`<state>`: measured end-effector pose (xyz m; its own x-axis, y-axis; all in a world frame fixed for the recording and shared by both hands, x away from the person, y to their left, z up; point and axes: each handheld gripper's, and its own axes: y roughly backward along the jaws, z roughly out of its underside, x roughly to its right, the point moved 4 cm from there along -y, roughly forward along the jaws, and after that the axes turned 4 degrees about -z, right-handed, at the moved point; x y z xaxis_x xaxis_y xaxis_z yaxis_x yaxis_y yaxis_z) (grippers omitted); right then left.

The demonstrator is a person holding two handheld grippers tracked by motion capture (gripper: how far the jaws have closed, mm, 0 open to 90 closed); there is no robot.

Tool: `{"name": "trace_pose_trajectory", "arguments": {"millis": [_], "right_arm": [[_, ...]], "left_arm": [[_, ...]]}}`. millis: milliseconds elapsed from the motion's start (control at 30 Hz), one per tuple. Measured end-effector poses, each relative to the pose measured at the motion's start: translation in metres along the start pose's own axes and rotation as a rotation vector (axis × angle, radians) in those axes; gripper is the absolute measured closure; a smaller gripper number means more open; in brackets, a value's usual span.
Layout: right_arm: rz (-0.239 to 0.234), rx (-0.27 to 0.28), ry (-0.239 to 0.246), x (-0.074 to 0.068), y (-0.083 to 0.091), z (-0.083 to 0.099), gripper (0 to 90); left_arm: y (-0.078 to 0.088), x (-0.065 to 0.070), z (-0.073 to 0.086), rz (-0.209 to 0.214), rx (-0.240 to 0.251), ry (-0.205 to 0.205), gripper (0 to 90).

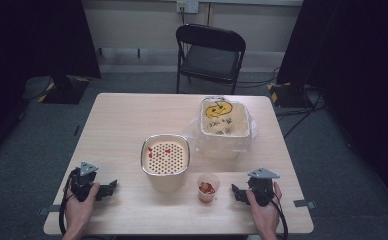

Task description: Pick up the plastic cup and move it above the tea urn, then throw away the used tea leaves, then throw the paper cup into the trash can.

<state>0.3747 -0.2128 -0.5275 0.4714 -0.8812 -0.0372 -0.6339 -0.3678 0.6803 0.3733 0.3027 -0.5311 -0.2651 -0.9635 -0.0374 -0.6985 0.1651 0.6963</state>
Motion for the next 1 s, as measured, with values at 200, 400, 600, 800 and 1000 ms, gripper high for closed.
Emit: {"name": "trace_pose_trajectory", "arguments": {"millis": [200, 400, 600, 800, 1000], "right_arm": [[0.012, 0.001, -0.019, -0.002, 0.000, 0.000, 10.7], [-0.058, -0.015, -0.026, -0.007, 0.005, -0.001, 13.8], [-0.140, 0.001, -0.006, -0.019, 0.023, -0.006, 14.2], [-0.198, 0.025, 0.037, -0.037, 0.038, -0.007, 16.4], [-0.295, 0.018, 0.068, -0.058, 0.041, -0.006, 18.8]], "left_arm": [[0.000, 0.000, 0.000, 0.002, 0.001, -0.003, 0.0], [0.000, 0.000, 0.000, 0.003, 0.000, -0.002, 0.0], [0.000, 0.000, 0.000, 0.001, 0.001, -0.003, 0.0], [0.000, 0.000, 0.000, 0.002, 0.001, -0.003, 0.0], [0.000, 0.000, 0.000, 0.002, 0.001, -0.005, 0.0]]}}
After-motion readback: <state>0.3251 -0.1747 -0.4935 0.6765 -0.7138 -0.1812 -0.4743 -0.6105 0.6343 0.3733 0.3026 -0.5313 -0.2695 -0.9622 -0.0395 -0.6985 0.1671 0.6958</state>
